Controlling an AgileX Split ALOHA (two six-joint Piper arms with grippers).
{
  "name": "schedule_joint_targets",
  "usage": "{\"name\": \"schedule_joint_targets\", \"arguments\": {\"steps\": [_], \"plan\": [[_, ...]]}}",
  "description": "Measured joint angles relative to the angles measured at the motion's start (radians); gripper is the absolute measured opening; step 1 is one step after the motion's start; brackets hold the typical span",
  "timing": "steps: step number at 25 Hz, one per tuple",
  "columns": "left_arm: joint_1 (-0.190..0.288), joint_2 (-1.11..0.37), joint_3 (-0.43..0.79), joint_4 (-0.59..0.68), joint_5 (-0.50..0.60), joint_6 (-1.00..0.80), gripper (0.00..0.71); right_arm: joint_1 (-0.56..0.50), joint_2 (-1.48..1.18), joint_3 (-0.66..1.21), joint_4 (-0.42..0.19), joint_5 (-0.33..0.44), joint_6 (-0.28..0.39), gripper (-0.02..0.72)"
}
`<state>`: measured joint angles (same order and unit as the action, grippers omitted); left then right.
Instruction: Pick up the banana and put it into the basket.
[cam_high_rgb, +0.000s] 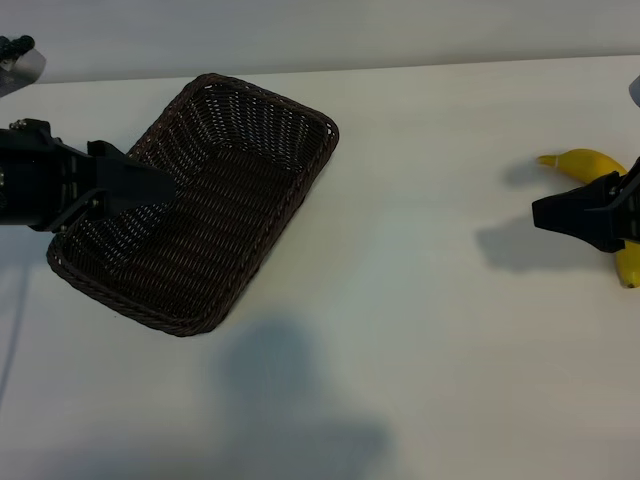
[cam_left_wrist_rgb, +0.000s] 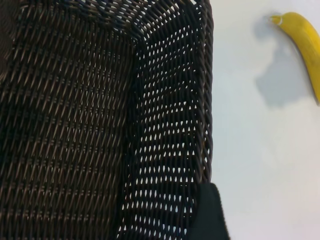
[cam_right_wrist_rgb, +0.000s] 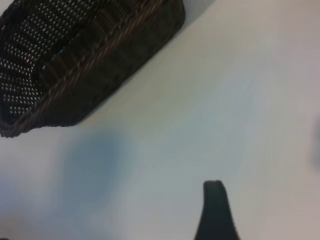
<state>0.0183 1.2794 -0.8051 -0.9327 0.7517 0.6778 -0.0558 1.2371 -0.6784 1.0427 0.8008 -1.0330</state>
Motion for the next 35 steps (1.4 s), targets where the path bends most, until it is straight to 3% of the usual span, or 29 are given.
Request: {"name": "schedule_joint_targets", "arguments": {"steps": [16,35], "plan": [[0.0,0.0,0.0,0.0,-0.004,0.002,0.567,0.0,0.0,0.0,0.0,0.0,0.0,0.513],[0.0,0.0,0.0,-0.005,-0.101,-0.027,0.567,0.0,0.0,0.0,0.0,0.0,0.0,0.513]]}}
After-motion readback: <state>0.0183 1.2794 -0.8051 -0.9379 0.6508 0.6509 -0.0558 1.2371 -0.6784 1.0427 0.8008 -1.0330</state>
